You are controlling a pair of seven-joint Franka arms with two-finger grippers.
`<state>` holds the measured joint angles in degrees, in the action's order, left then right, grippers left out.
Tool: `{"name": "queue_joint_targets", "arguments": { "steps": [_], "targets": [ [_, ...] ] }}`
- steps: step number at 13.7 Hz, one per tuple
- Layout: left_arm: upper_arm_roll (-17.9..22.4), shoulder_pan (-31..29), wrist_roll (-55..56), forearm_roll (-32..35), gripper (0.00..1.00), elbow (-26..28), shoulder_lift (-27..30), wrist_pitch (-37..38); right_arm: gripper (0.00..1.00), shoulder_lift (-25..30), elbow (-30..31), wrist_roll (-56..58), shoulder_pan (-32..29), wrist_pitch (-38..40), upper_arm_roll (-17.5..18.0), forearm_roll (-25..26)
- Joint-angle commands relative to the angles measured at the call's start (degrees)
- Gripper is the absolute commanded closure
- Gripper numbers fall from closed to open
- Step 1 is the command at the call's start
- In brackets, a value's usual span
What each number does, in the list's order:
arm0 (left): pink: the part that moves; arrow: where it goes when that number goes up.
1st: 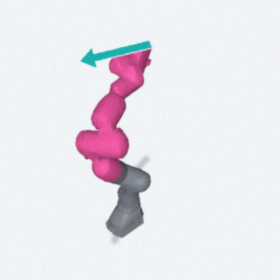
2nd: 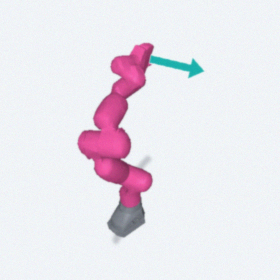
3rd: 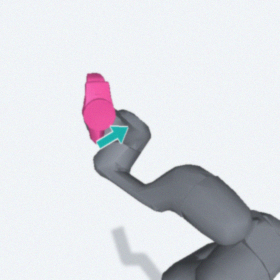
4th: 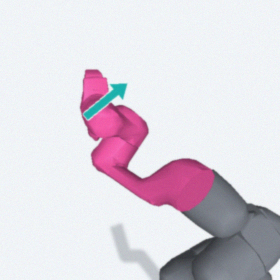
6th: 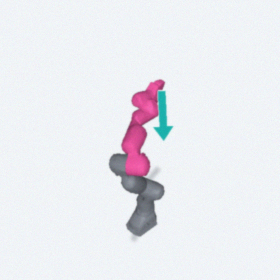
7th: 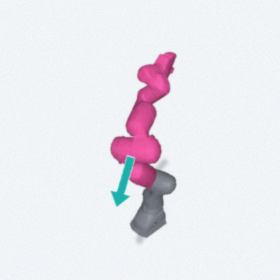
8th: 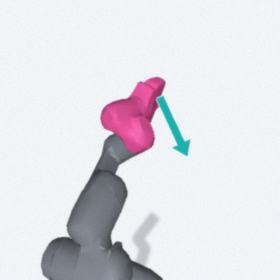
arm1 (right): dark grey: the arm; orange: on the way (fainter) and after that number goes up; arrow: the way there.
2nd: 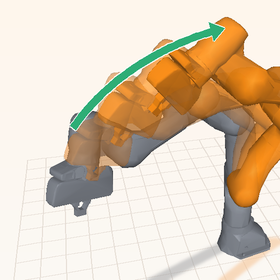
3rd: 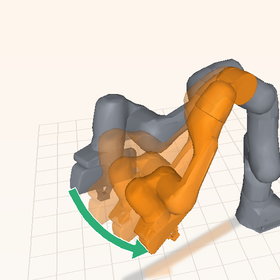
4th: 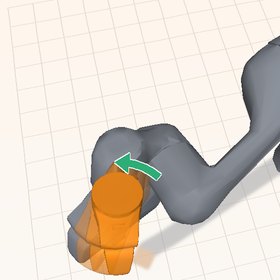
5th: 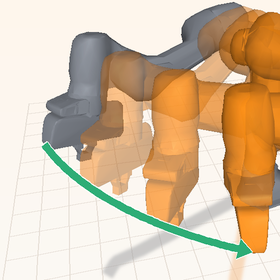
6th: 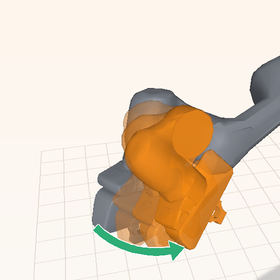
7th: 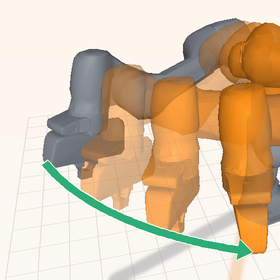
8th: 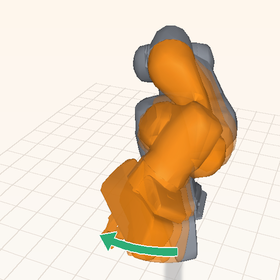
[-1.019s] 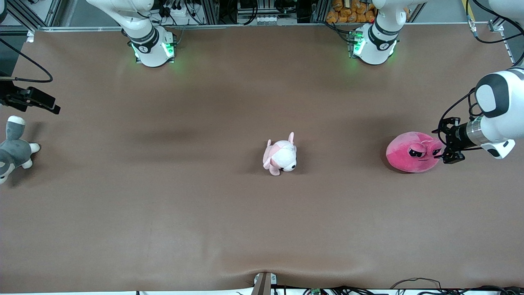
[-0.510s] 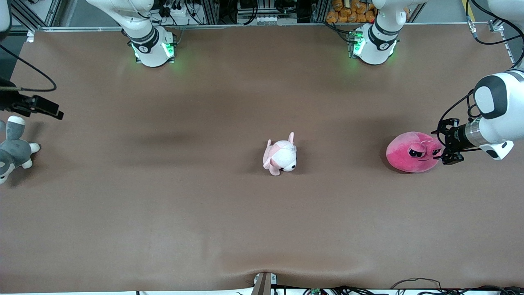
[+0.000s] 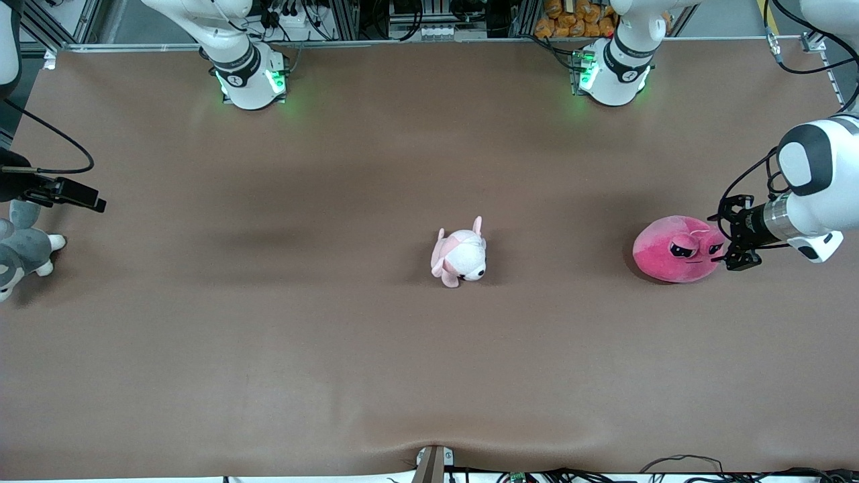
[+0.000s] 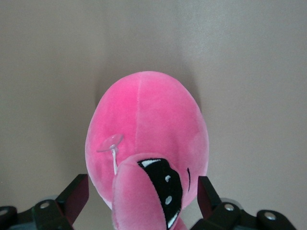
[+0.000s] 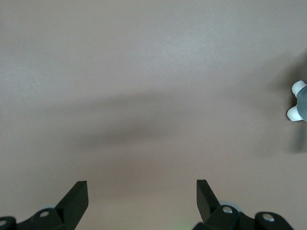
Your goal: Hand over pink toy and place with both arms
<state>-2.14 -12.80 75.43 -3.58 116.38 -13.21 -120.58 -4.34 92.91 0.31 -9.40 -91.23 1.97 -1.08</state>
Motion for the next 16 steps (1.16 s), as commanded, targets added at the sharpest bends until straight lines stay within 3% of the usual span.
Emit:
{"name": "queue_joint_targets", "arguments": {
  "steps": [1, 3, 5, 6, 7, 8, 9, 16],
  "targets": [
    [-0.24, -0.47, -1.77, -0.73, 0.19, -0.63, -0.50, -0.27, 0.00, -0.23, -0.80, -0.14, -0.36, 1.31, 0.41, 0.38],
    [-0.24, -0.82, -2.04, -0.90, 0.26, -0.71, -0.50, -0.27, 0.00, -0.32, -0.71, 0.04, -0.18, 1.23, 0.41, 0.56],
    [-0.24, -0.73, -2.04, -1.34, 0.39, -0.71, -0.50, -0.27, 0.00, -1.11, -1.06, -0.05, 0.17, 1.14, 0.41, 1.17],
    [-0.24, -0.73, -2.13, -1.52, 0.50, -0.80, -0.42, -0.27, 0.00, -1.20, -1.07, -0.22, 0.17, 1.14, 0.49, 1.61],
    [-0.24, -0.64, -2.13, -1.78, 0.65, -0.80, -0.42, -0.27, 0.00, -1.20, -0.98, -0.83, 0.08, 1.32, 0.50, 1.52],
    [-0.24, -0.47, -2.04, -2.22, 0.87, -0.80, -0.50, -0.27, 0.00, -1.20, -0.89, -0.93, 0.00, 1.32, 0.50, 1.52],
    [-0.24, -0.38, -2.04, -3.53, 1.00, -0.80, -0.50, -0.27, 0.00, -1.29, -0.63, -0.93, -0.09, 1.32, 0.50, 1.18],
    [-0.24, -0.64, -0.82, -5.47, 1.00, -2.20, 0.55, 1.65, 0.00, -1.64, -0.27, -0.84, -0.36, 1.76, 0.50, 1.26]
  ]
}}
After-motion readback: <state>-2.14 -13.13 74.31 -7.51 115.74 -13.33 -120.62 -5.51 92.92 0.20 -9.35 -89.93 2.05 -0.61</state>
